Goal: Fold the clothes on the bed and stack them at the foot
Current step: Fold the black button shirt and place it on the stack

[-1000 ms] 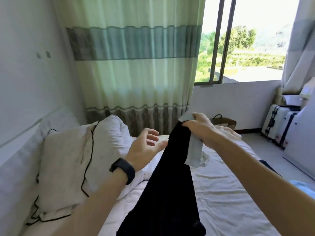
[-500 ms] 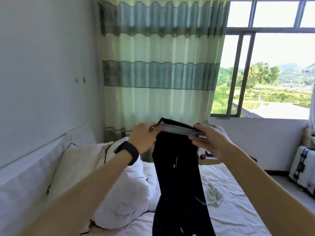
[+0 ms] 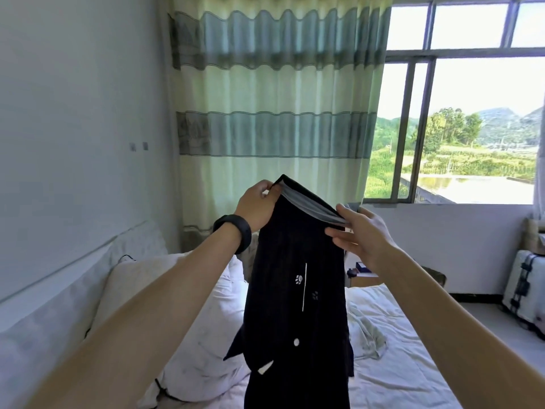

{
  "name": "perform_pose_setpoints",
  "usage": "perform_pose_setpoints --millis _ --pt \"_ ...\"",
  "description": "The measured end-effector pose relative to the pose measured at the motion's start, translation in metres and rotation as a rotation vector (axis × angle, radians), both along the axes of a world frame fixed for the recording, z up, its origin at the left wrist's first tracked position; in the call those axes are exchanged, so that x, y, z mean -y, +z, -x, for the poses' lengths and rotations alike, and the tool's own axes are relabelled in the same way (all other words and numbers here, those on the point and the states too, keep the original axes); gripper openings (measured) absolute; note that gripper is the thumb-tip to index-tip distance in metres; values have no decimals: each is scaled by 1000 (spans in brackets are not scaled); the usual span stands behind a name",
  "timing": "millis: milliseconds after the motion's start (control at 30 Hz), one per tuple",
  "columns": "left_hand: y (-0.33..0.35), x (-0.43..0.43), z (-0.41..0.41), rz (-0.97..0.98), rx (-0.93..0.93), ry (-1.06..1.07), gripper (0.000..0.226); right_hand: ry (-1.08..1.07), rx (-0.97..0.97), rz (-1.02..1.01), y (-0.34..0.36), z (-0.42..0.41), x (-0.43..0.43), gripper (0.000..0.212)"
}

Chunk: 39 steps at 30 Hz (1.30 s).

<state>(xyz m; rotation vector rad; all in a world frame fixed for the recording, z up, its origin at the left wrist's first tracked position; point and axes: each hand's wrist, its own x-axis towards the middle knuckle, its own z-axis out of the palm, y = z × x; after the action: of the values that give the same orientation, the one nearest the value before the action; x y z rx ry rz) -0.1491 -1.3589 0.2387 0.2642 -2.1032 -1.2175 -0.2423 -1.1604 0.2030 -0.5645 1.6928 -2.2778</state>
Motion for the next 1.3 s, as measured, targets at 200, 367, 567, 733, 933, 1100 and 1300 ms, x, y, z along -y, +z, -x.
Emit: perform_pose_setpoints --millis 200,367,567,733,933,1100,1300 --pt "-9 0 0 26 16 -12 24 -33 -14 -36 0 -2 -5 18" --pt "-3 -11 5 -111 -57 -136 25 106 -397 -399 -28 -13 4 102" --pt "-8 -14 12 -272 -157 -107 20 -169 -671 -765 -52 -10 42 29" --pt "-125 -6 -26 -139 189 -197 70 -162 -300 -385 -26 8 44 14" --pt "-188 21 -41 -80 326 -62 25 -378 -293 -624 -50 42 9 18" --pt "-114 32 -21 58 302 -154 23 -286 -391 -1061 -105 24 -5 89" --pt "-69 -2 1 120 291 -275 11 17 -516 -598 -86 -13 42 49"
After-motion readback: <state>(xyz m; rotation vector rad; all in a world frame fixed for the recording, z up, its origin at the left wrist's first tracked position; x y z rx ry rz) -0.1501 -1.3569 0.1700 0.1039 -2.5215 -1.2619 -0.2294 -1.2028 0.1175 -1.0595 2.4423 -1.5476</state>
